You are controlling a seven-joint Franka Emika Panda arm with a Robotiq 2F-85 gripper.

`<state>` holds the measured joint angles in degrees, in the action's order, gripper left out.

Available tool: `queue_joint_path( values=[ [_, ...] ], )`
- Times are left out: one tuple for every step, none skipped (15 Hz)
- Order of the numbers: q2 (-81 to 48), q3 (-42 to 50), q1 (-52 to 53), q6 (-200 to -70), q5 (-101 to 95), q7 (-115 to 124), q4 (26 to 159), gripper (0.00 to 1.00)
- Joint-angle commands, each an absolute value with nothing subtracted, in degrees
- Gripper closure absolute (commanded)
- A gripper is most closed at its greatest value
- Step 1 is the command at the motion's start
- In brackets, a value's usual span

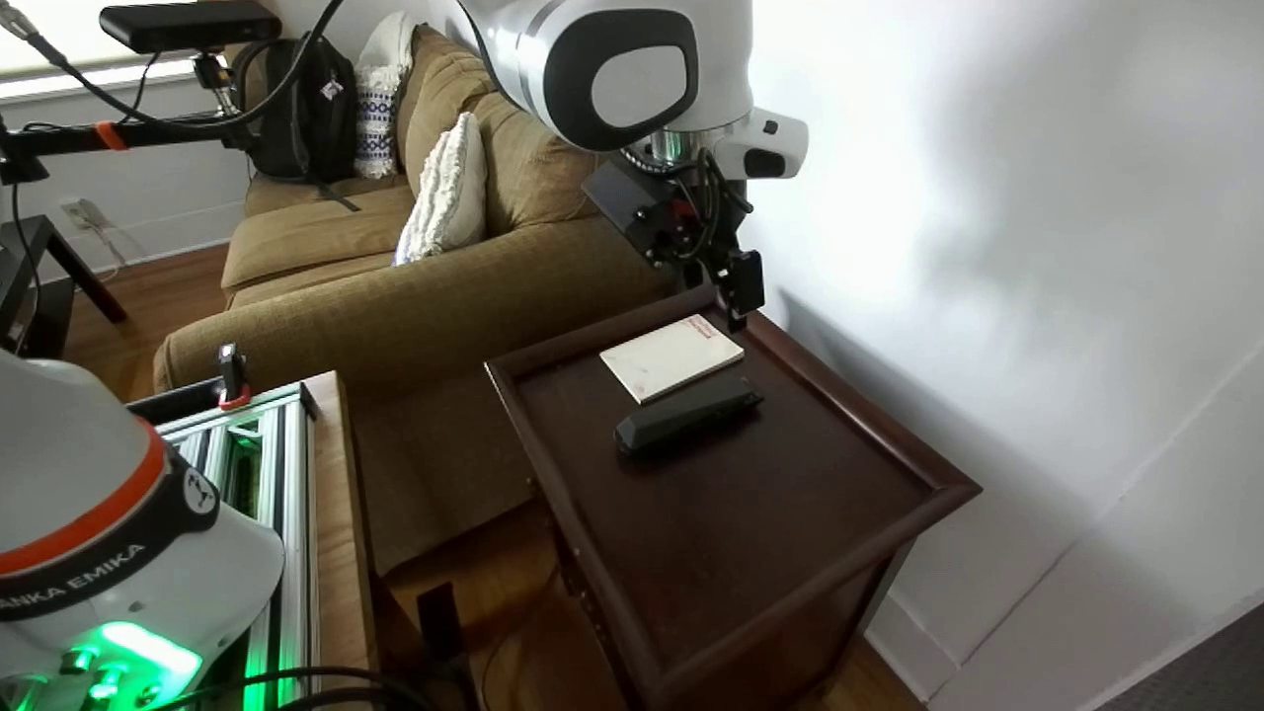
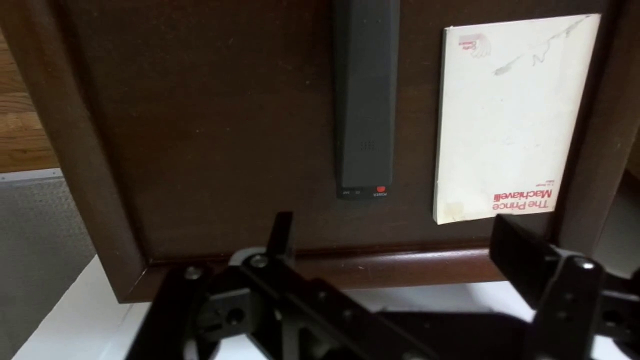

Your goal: Pick up the remote from the white book and put it on the brown counter, pick up the far right remote and put it on the remote to the left

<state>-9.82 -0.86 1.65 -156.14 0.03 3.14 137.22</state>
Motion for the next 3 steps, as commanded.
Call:
queue_joint_path(
  values=[
    [-9.76, -0.85, 1.64, -155.96, 0.06, 3.09, 137.18, 0.00],
    [-9.76, -0.85, 1.64, -155.96, 0.04, 3.11, 137.19, 0.00],
    [-9.76, -0.84, 1.64, -155.96, 0.02, 3.13, 137.21, 0.00]
  ],
)
